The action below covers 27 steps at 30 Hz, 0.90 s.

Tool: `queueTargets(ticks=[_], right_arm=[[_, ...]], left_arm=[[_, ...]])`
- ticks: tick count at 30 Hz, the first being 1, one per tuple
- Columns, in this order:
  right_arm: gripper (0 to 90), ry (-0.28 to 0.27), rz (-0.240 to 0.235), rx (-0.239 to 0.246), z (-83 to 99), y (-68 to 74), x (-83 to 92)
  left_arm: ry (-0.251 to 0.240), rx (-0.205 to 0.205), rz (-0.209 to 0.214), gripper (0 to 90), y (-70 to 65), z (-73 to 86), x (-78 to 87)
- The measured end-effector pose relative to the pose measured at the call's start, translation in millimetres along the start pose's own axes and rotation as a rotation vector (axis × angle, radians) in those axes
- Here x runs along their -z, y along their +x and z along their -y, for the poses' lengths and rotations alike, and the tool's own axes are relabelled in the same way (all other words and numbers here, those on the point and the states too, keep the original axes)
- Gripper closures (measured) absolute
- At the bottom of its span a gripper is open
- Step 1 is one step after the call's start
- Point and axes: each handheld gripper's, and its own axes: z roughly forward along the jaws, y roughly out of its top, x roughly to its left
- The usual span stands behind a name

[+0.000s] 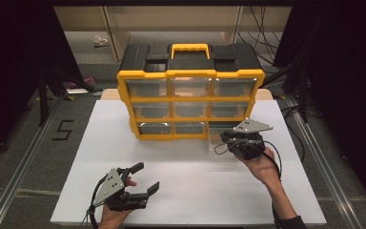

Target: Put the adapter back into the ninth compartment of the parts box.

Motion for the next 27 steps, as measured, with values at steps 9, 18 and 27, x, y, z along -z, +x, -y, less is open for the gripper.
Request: queueTargets(ticks=[9, 18, 27], right_arm=[[76.4, -0.005, 0.015, -0.021, 3.8, -8.7, -4.3], [76.4, 0.001, 0.014, -0.037, 6.8, -12.1, -9.5], [76.3, 0.008, 0.016, -0.038, 8.3, -13.3, -14.0]], left_arm=[[-0.001, -0.001, 0.0, 17.2, -0.1, 0.0, -0.4], [-0.001, -0.001, 0.0, 17.2, 0.0, 0.0, -0.5], [-0.001, -0.002, -0.001, 17.2, 0.1, 0.1, -0.6]])
